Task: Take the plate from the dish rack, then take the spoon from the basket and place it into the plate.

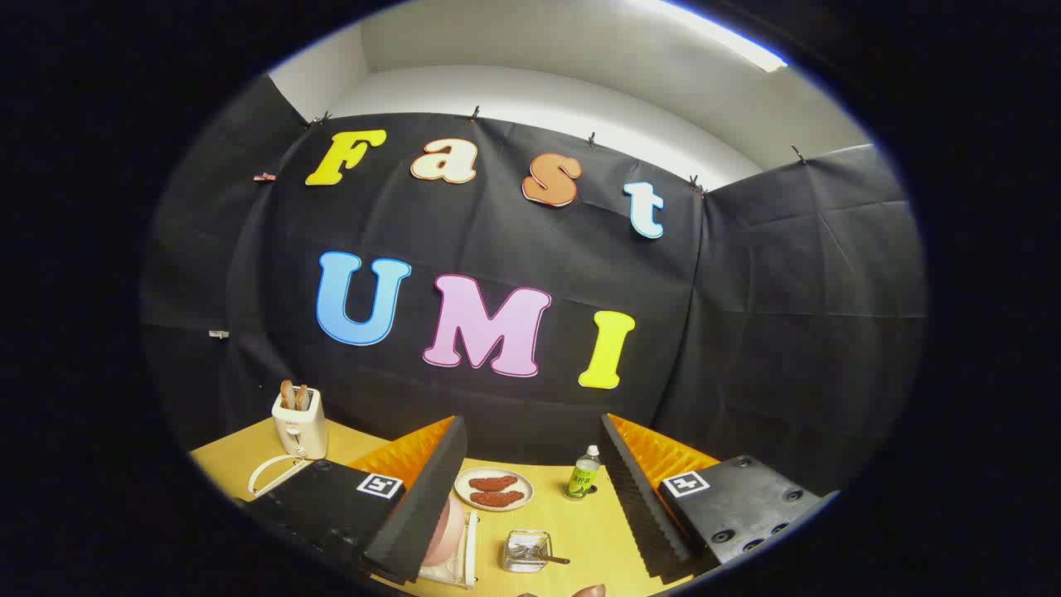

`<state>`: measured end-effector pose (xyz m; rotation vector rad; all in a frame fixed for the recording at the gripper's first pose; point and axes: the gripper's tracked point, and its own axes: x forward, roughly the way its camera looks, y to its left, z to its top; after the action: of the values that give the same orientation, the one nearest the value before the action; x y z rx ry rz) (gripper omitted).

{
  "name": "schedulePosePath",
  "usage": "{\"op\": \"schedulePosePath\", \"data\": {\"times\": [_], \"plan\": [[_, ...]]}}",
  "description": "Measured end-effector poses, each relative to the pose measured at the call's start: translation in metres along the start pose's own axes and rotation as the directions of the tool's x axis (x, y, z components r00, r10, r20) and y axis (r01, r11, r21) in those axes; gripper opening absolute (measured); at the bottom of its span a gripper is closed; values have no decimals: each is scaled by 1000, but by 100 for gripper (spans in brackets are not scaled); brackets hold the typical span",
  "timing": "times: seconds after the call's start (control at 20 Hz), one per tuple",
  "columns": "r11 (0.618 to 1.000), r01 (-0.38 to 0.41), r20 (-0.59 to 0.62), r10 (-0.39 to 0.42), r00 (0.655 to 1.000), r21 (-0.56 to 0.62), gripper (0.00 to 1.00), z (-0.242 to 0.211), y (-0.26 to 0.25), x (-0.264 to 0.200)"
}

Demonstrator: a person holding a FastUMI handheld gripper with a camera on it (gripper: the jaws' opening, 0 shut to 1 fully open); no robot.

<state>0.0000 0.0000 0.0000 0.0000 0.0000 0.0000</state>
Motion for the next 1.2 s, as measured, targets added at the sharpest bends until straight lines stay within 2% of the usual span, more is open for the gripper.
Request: {"op": "schedulePosePath", "data": {"times": [0.4, 0.8, 0.95, 1.05, 1.2], "plan": [[1000, 11, 1, -11, 1000, 21, 97, -2, -7, 2], [999, -19, -30, 19, 999, 27, 97, -10, 10, 9], [997, -49, -106, 54, 993, 52, 97, -28, 26, 14], [995, -77, -203, 89, 975, 66, 97, -52, 41, 20], [990, -114, -381, 139, 914, 87, 97, -103, 62, 31]]}}
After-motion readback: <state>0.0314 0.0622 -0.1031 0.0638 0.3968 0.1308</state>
